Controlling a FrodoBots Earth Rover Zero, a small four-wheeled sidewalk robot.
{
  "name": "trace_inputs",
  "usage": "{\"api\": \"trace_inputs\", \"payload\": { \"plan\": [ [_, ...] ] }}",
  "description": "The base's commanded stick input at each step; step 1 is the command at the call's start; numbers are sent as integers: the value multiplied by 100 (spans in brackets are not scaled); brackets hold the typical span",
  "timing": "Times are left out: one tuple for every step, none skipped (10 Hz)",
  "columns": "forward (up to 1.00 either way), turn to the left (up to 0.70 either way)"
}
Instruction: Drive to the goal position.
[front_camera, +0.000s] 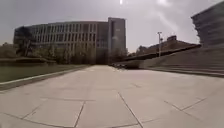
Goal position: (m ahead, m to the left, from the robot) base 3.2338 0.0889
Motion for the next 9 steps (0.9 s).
{"api": "trace_inputs", "payload": {
  "plan": [
    [100, 0],
    [100, 0],
    [100, 0],
    [100, 0],
    [100, 0],
    [100, 0],
    [100, 0],
    [100, 0],
    [100, 0]
  ]
}}
